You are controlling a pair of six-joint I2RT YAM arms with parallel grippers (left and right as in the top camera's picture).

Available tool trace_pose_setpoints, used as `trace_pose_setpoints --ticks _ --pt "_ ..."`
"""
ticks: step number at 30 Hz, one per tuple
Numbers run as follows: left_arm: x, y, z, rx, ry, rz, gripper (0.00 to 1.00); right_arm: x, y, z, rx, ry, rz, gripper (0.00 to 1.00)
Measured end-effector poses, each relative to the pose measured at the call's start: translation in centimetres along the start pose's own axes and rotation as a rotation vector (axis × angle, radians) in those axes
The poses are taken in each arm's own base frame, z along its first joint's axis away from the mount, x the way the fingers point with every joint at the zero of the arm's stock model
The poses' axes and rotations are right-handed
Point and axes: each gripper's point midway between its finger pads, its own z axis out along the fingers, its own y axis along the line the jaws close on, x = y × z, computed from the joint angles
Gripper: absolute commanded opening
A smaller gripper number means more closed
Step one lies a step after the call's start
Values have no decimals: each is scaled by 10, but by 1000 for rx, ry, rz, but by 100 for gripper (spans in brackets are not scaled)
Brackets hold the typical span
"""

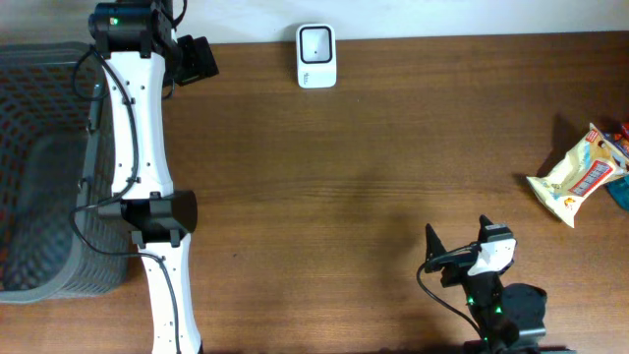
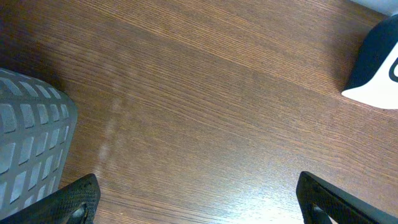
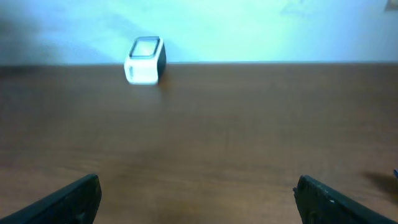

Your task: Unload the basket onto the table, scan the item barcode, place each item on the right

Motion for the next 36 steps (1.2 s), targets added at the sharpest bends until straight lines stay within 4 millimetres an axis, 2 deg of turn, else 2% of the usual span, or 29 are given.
trace_pose_setpoints --ticks 15,18,21,36 --pt "0 0 0 0 0 0 99 -34 -7 3 40 -207 -25 98" --pt "0 0 0 0 0 0 99 -30 -9 4 49 -195 -23 98" --pt "0 0 0 0 0 0 99 -6 -11 7 58 -103 -16 98" --pt "0 0 0 0 0 0 99 -6 -15 7 77 -101 -17 98"
